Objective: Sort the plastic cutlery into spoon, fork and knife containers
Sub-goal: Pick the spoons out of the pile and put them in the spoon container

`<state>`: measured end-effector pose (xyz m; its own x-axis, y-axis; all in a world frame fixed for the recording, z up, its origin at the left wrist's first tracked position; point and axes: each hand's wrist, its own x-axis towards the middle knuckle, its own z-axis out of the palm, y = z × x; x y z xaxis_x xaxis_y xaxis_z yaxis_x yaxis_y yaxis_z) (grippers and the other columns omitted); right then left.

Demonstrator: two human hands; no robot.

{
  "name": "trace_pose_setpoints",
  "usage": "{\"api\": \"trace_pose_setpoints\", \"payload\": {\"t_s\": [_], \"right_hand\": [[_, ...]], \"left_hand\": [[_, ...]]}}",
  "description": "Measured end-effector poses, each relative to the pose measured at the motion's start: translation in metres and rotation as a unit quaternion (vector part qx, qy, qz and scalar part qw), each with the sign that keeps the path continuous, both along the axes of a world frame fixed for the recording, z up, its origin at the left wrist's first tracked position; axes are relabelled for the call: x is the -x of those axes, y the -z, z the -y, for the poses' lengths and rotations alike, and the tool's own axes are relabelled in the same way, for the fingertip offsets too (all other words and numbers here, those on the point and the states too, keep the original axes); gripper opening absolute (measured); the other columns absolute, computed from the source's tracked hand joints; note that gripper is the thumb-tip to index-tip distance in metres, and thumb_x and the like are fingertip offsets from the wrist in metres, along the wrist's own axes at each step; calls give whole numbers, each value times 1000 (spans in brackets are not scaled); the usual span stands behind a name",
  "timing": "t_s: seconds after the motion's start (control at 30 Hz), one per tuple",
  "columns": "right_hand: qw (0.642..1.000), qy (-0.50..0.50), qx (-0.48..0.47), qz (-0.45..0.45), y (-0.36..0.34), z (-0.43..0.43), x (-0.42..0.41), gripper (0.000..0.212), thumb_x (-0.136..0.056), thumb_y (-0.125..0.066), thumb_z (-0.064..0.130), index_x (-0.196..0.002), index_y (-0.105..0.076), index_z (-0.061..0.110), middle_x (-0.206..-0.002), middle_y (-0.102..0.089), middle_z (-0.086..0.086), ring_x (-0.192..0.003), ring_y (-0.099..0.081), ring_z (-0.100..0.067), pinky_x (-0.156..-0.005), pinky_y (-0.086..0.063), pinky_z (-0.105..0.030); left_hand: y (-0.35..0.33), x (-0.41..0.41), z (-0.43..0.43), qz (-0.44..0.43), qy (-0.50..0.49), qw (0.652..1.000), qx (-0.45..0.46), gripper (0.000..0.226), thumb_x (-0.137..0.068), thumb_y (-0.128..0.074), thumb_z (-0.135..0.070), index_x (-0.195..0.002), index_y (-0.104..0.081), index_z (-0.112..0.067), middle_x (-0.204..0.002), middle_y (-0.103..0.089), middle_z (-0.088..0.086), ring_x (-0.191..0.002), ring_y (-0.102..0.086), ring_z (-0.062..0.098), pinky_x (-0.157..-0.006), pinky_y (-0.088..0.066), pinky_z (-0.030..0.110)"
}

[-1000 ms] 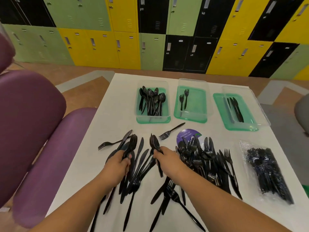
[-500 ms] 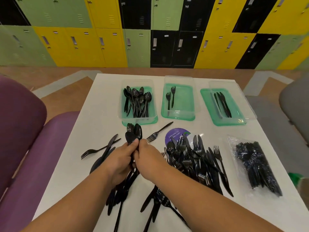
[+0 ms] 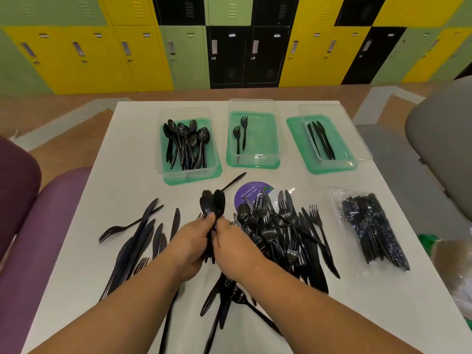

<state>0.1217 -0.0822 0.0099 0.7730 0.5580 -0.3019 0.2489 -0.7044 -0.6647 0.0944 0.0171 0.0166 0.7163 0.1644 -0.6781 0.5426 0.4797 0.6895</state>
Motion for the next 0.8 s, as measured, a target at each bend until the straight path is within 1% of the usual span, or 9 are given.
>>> {"api": "trace_pose_setpoints", "payload": {"t_s": [0.07, 0.17, 0.3, 0.4, 0.47, 0.5, 0.6, 0.7, 0.8], "right_hand": [[1000, 13, 5, -13, 0, 4, 0, 26, -101, -33, 18, -116, -46, 0, -107, -61, -19, -98, -60, -34, -68, -36, -30], [1000, -20, 11, -8, -2, 10, -3, 25, -100, -35, 15, -115, -49, 1, -108, -59, -18, -99, -59, -34, -80, -48, -35], [998, -49, -16, -27, -3, 19, -3, 31, -95, -39, 23, -119, -53, 11, -111, -60, -11, -93, -59, -25, -79, -48, -31], [998, 8, -51, 29, 2, 32, -9, 27, -92, -44, 24, -104, -67, 16, -102, -64, -2, -92, -59, -16, -85, -48, -27], [995, 74, -3, 73, 7, 40, -21, 24, -93, -46, 20, -83, -66, 12, -84, -60, -2, -77, -55, -16, -74, -45, -28], [992, 81, 43, 84, 11, 43, -27, 25, -94, -45, 17, -80, -65, 10, -81, -60, -5, -73, -55, -18, -71, -45, -30], [983, 55, 153, 87, 21, 42, -38, 27, -96, -44, 18, -96, -68, 5, -95, -68, -14, -86, -63, -27, -75, -47, -32], [978, 70, 181, 80, 23, 37, -39, 30, -97, -47, 28, -101, -65, 5, -102, -66, -14, -95, -62, -30, -76, -46, -32], [973, 82, 192, 99, 21, 32, -39, 37, -95, -50, 40, -102, -63, 6, -103, -64, -12, -96, -62, -29, -73, -46, -32]], "left_hand": [[-1, 3, 5, -1, 26, 1000, 3, 30, -101, -41, -25, -116, -60, -7, -111, -69, 15, -101, -64, 21, -82, -49, 30], [-1, 7, 4, 8, 43, 999, 0, 28, -100, -42, -19, -117, -58, -4, -114, -67, 18, -103, -64, 24, -84, -50, 31], [-6, 11, 5, 22, 36, 999, 2, 28, -100, -40, -15, -117, -60, -4, -111, -69, 16, -102, -65, 24, -88, -50, 33], [-11, 12, 4, 10, -11, 1000, -2, 24, -101, -39, -16, -109, -58, -3, -105, -69, 18, -95, -66, 27, -92, -49, 45], [-13, 11, -2, -1, -52, 999, -3, 22, -101, -38, -17, -104, -57, -5, -101, -71, 17, -98, -66, 30, -96, -48, 50], [-14, 10, -5, -6, -73, 997, 0, 21, -102, -38, -17, -103, -56, -5, -99, -70, 17, -97, -66, 31, -95, -49, 48], [-15, 12, -12, -7, -81, 996, -20, 21, -102, -38, -17, -94, -54, -6, -86, -64, 14, -85, -65, 28, -92, -49, 42], [-10, 17, -12, -5, -46, 997, -57, 21, -102, -38, -18, -93, -54, -7, -83, -63, 12, -84, -65, 28, -98, -47, 44], [-9, 21, -12, -1, -30, 997, -76, 19, -101, -40, -19, -99, -54, -6, -84, -65, 10, -88, -65, 27, -102, -45, 46]]}}
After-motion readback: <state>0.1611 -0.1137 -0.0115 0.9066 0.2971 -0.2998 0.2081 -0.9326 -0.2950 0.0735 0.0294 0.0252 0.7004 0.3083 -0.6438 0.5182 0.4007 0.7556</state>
